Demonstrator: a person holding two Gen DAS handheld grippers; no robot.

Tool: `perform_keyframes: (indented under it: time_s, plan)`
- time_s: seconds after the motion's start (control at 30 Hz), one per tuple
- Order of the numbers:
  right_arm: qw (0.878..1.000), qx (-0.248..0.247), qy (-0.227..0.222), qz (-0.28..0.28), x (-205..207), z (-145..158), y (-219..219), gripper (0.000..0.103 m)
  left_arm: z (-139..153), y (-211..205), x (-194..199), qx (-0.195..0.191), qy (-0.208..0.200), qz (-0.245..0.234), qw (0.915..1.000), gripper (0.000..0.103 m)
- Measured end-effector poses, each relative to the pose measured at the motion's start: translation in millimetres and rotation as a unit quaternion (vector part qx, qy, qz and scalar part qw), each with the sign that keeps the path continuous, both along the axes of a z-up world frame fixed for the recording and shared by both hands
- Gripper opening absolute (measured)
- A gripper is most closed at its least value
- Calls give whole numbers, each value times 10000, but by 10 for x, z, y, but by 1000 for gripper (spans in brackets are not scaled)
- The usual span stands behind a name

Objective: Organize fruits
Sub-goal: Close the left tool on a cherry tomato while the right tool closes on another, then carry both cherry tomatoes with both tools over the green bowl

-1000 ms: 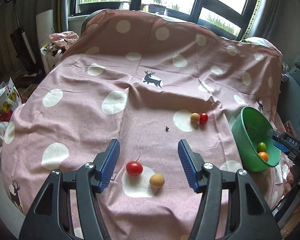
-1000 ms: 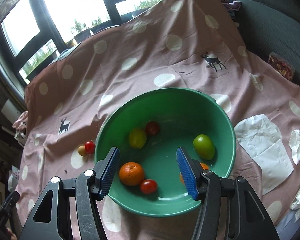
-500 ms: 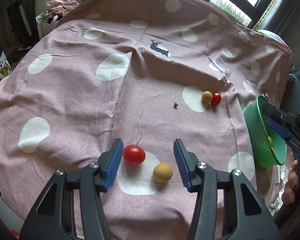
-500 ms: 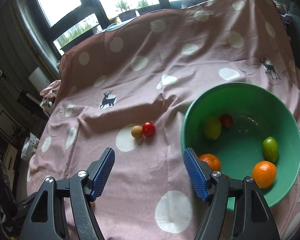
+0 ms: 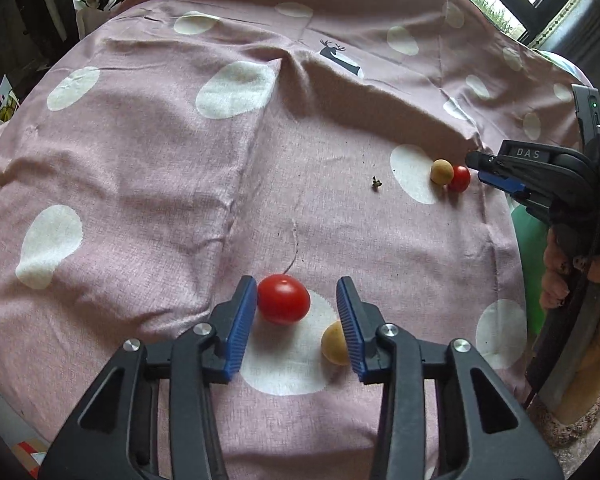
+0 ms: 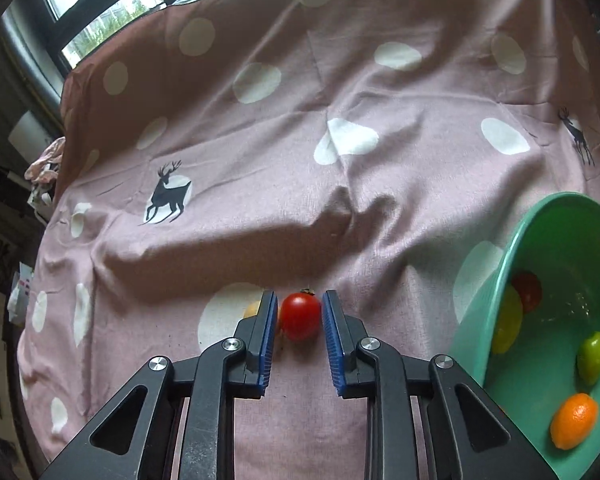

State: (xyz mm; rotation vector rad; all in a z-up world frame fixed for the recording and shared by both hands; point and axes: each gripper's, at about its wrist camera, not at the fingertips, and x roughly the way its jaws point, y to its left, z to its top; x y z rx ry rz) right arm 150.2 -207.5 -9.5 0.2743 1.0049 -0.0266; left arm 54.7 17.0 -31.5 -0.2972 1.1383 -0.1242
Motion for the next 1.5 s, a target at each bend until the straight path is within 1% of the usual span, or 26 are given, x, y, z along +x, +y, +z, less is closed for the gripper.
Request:
perform_keyframes:
  time_s: [0.03,0.1,0.2,0.3,0.4,0.67,0.87,0.97,1.03,1.1,1.27,1.4,1.5]
  plan:
    - [10000,-10,4,12,8,-14,9,25,-4,20,10,-68,19,71,10000,39]
    - [9998,-188,-10,-6,4,-43,51,25,-14,48,20,-136,37,156,9998,37]
    - [9995,-321,-10,3,42,-79,80,25,-40,43,30,-198,70,189,9996,34]
    - [9989,-471,-15,-20,56,-97,100,25,-96,5,49,-154,145,184,9996,29]
    - [9986,-521,-44,-6,59,-115,113,25,-100,-27,52,-54,58,201,9998,27]
    - [9981,-604,-154,-36,55,-135,144,25,-103,-63,54,84,-30,178,9998,28]
    - [9979,-638,-98,-37,67,-144,146,25,-54,-78,25,114,-177,163,9996,28]
    - [9984,-547,106,17,96,-223,155,25,-27,-75,20,129,-249,179,9994,28]
    - [9988,-475,84,-22,98,-262,150,25,-16,-65,11,128,-274,191,9994,28]
    - [9988,-482,80,-24,98,-259,150,26,-1,-51,9,132,-306,214,9992,28]
    - [9995,-276,117,-31,57,-241,127,26,55,-13,-17,121,-411,256,9988,28]
    - [9997,-231,-11,-42,-16,-146,112,26,123,-7,-51,133,-572,260,9979,28]
    - [9998,-64,-165,-34,-110,-29,85,26,165,-4,-72,52,-666,272,9974,28]
